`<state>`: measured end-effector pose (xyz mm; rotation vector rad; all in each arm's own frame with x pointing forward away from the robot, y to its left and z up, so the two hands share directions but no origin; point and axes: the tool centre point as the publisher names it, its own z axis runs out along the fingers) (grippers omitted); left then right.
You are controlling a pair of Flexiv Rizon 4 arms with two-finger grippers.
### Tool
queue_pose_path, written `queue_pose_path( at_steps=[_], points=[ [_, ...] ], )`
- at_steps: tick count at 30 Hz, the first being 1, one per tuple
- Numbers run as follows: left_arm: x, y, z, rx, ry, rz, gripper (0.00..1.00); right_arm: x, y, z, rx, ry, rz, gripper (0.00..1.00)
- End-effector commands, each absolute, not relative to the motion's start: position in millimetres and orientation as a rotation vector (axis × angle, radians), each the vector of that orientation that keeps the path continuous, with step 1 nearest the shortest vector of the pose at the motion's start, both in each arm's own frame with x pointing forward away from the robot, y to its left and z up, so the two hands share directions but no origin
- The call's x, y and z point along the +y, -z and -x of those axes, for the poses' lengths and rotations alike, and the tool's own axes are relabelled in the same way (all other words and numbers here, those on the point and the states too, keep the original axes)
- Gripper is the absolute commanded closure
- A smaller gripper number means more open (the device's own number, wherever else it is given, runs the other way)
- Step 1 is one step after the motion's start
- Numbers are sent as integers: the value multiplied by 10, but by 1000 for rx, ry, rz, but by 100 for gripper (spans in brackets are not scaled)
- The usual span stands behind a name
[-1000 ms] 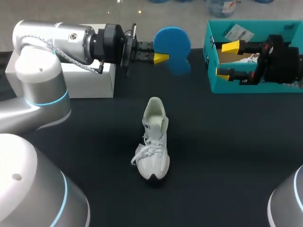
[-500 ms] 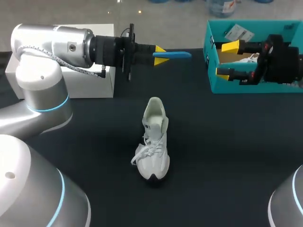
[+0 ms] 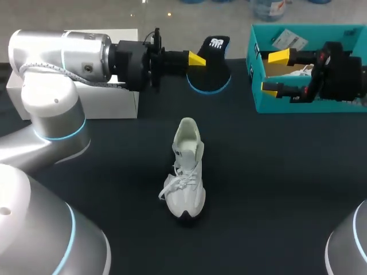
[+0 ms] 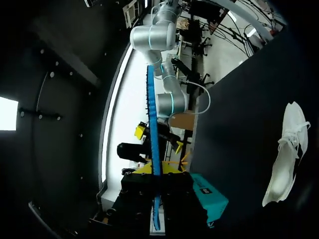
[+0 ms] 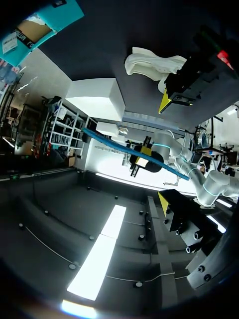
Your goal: Take the shoe out of the shoebox, open the shoe tongue, remove and reinsert the insole, then place the shoe into the shoebox
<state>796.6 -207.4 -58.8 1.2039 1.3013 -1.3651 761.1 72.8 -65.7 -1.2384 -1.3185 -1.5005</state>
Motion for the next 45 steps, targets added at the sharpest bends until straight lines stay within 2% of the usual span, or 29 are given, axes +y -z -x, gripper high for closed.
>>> queue_pose_path(
  at_steps=[1,27,29,31,33,35,40,43,45],
  points=[
    [-2151,690,-7918,1008,1134,-1289,100,741,660,-7617,-1319,1499,1240,0],
    [-2422,660,-7963,1060,1169,-1292,100,1221,704,-7890,-1385,1361,1208,1],
    [-2435,673,-7962,1060,1167,-1293,100,1226,689,-7903,-1385,1362,1217,19],
    [-2442,693,-7972,1066,1156,-1287,100,1226,669,-7909,-1385,1365,1222,50],
    [-2444,715,-7984,1073,1146,-1287,100,1233,654,-7909,-1385,1364,1226,62],
    [-2447,722,-7987,1075,1146,-1279,100,1247,645,-7905,-1385,1364,1227,65],
    [-2493,715,-8030,1080,1126,-1262,100,1301,653,-7889,-1380,1356,1223,65],
    [-2524,705,-8048,1077,1121,-1258,100,1334,661,-7878,-1378,1349,1215,75],
    [-2567,692,-8070,1077,1120,-1248,100,1363,672,-7867,-1378,1344,1211,73]
  ],
)
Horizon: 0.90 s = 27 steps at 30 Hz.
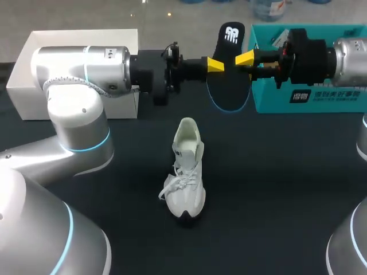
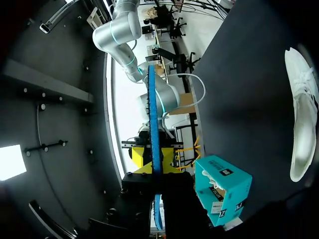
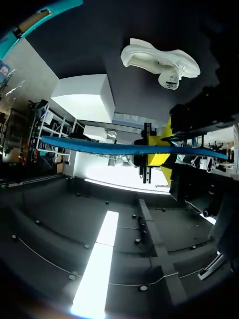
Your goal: Take the shoe out of the shoebox, open the shoe tongue, remove and reinsert the insole, then place the shoe into the shoebox
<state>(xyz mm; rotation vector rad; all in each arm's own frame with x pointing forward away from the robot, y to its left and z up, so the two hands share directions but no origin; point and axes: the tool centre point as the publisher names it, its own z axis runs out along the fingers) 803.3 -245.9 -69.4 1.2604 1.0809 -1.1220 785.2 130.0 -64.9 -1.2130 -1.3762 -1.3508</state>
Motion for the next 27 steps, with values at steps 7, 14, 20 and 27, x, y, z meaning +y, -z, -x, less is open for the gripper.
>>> queue_pose_path(
  at_steps=[7,14,20,27],
  points=[
    [-2625,669,-8064,1068,1129,-1235,100,1365,690,-7844,-1373,1344,1213,100],
    [-2570,657,-8073,1070,1118,-1195,56,1344,697,-7834,-1370,1345,1216,100],
    [-2442,629,-8098,1079,1098,-1221,0,1356,697,-7847,-1371,1343,1207,100],
    [-2070,671,-8135,1070,1058,-1362,0,1301,708,-7842,-1376,1347,1210,100]
  ],
)
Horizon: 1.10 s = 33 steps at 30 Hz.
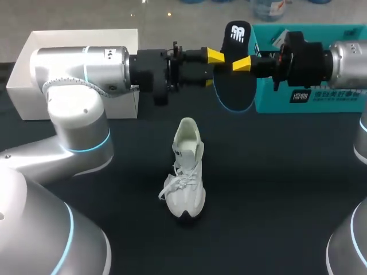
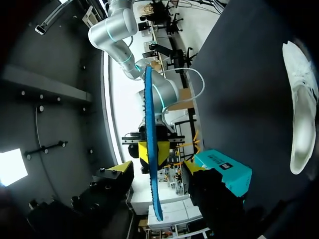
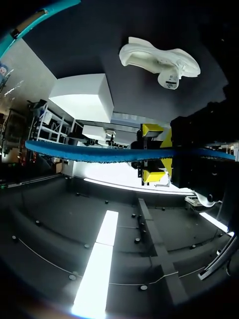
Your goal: Take the shoe out of the shoebox, open the shoe tongue, remove and reinsert the insole, then place the shoe into the shoebox
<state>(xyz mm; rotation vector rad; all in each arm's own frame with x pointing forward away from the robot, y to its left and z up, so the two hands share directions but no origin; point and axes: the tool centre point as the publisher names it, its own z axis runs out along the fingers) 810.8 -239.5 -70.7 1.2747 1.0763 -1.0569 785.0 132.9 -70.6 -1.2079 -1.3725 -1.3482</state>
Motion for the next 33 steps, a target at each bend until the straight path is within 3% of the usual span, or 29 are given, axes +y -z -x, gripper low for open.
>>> queue_pose_path(
  at_steps=[1,13,33],
  points=[
    [-1993,675,-8158,1079,1040,-1369,0,1290,710,-7841,-1378,1346,1212,100],
    [-1157,835,-8426,1087,1239,-1589,0,1214,749,-7823,-1390,1339,1234,100],
    [-491,966,-8722,1069,1129,-1845,0,1110,775,-7722,-1411,1372,1313,100]
  ],
)
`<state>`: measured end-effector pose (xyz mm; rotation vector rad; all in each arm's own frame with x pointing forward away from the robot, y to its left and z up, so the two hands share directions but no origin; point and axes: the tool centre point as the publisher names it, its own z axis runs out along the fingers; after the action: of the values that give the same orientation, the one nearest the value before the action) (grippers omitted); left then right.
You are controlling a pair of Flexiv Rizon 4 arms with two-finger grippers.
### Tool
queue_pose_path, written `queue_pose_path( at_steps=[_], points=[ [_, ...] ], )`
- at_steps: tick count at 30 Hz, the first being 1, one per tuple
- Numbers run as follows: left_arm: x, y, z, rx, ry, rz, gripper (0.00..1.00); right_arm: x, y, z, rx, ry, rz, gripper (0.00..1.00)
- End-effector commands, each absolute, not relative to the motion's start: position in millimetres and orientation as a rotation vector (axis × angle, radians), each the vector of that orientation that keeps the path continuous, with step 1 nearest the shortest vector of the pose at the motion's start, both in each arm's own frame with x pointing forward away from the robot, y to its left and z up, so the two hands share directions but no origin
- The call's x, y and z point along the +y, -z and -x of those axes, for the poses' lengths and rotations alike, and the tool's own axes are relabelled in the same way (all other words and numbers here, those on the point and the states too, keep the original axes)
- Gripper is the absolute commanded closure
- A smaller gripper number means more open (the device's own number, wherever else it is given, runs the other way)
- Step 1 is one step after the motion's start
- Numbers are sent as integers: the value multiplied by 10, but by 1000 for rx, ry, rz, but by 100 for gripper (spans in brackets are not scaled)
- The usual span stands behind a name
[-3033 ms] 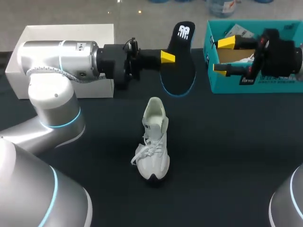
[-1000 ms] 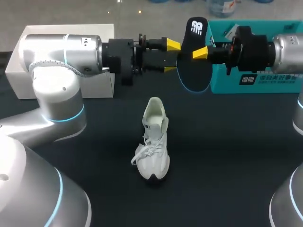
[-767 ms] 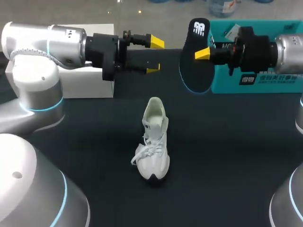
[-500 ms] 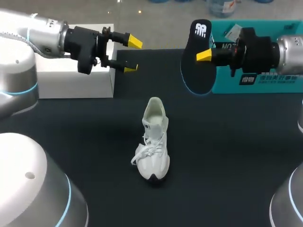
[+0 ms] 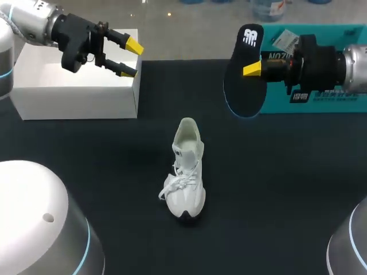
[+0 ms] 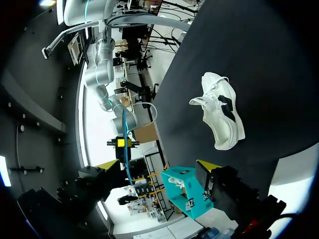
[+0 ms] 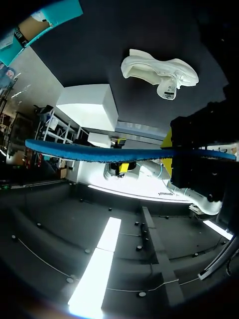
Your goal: Take the shoe out of the shoebox, open the shoe tongue, remove and reinsert the insole, then place the shoe into the shoebox
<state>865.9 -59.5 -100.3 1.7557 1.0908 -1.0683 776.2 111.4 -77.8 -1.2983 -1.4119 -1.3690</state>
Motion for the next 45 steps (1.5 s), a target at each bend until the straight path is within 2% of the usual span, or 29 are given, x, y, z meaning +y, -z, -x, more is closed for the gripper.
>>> queue_pose_path(
  at_steps=[1,9,16,33,45],
  points=[
    [-475,970,-8734,1065,1120,-1847,0,1111,774,-7726,-1411,1374,1315,100],
    [-436,992,-8748,1063,1090,-1834,0,1156,723,-7826,-1473,1433,1292,100],
    [-436,992,-8748,1063,1090,-1834,0,1247,655,-8162,-1810,1597,1172,100],
    [-436,992,-8748,1063,1090,-1834,0,1343,654,-8272,-1919,1557,1170,100],
    [-436,992,-8748,1063,1090,-1834,0,1744,1039,-8716,-2072,1540,979,100]
  ],
)
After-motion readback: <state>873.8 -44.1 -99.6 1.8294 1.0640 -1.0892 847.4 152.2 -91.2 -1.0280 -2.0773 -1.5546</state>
